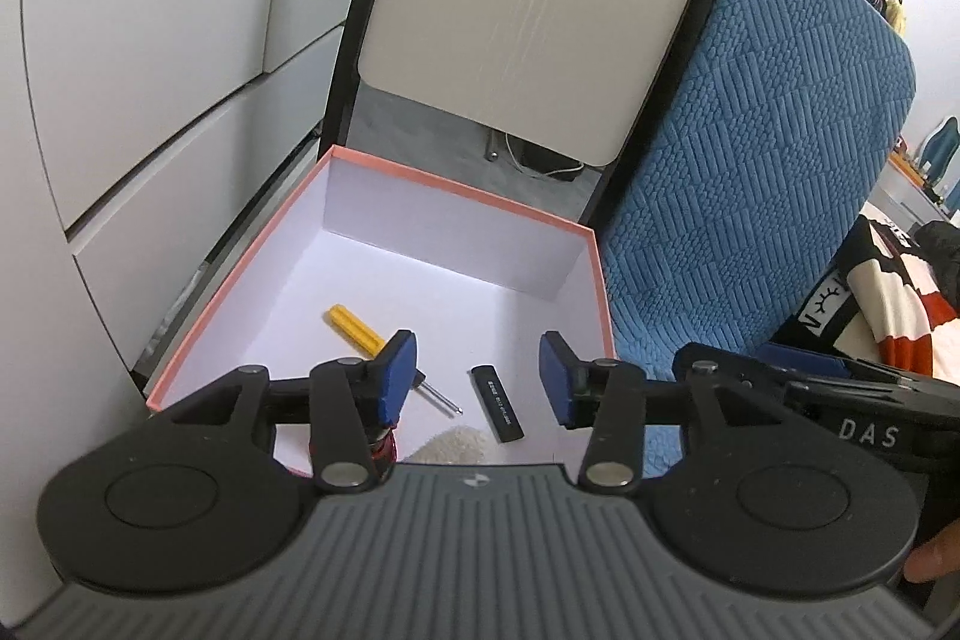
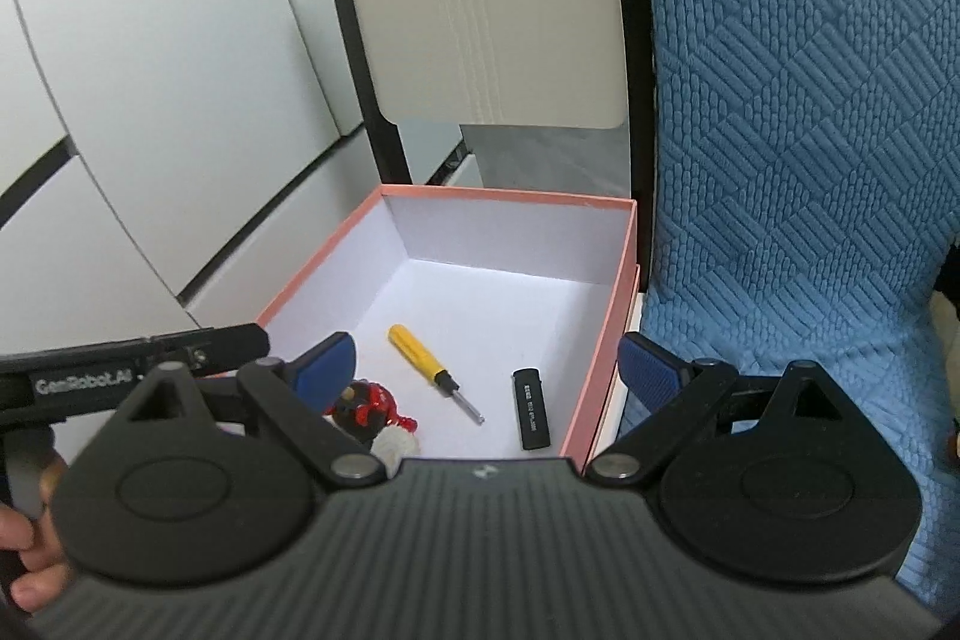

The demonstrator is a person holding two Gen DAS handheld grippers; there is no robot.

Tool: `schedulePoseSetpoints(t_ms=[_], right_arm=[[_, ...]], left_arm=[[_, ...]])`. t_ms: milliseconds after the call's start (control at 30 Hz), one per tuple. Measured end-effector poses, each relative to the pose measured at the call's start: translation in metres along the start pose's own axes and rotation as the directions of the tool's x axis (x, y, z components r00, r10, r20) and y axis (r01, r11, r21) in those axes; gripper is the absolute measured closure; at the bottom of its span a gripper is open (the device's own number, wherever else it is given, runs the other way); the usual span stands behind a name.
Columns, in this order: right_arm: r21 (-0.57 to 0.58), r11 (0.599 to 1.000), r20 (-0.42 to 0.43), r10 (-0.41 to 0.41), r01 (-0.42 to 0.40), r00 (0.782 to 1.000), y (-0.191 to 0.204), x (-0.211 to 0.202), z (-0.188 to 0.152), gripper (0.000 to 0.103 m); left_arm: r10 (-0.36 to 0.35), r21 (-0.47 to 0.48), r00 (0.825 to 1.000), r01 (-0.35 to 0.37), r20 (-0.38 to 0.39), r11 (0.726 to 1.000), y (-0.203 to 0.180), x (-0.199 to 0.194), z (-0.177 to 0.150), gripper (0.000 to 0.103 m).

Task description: Organize rigid objects

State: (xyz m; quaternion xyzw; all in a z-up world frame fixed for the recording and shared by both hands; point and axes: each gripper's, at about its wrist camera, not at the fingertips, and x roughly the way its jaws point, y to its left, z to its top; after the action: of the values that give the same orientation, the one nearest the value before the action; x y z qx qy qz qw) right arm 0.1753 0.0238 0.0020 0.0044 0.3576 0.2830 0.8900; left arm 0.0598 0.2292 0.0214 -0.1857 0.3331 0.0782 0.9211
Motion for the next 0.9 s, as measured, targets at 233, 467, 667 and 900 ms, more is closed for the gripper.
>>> schedulePoseSetpoints(t_ms=[233,467,667,900], right_arm=[[-0.028,1.0,0.007,0.001,-0.001,1.0,-0.005,-0.018,-0.013,0.007],[-0.039,0.999,0.004,0.003,-0.003,1.0,-0.003,-0.035,-0.029,0.007],[-0.036,0.999,-0.039,-0.007,0.006,0.999,-0.011,-0.035,-0.047,0.007],[-0.032,0.999,-0.05,-0.014,0.012,0.999,-0.02,-0.04,-0.059,0.007]], left_arm=[[-0.003,-0.016,1.0,0.003,0.014,1.0,-0.01,-0.016,-0.017,0.046],[0.029,-0.044,0.999,-0.028,0.017,0.999,-0.012,-0.03,-0.034,0.028],[0.05,-0.037,0.998,-0.049,0.029,0.998,-0.015,-0.04,-0.05,0.022],[0.101,-0.025,0.995,-0.101,0.025,0.995,-0.015,-0.047,-0.069,0.005]])
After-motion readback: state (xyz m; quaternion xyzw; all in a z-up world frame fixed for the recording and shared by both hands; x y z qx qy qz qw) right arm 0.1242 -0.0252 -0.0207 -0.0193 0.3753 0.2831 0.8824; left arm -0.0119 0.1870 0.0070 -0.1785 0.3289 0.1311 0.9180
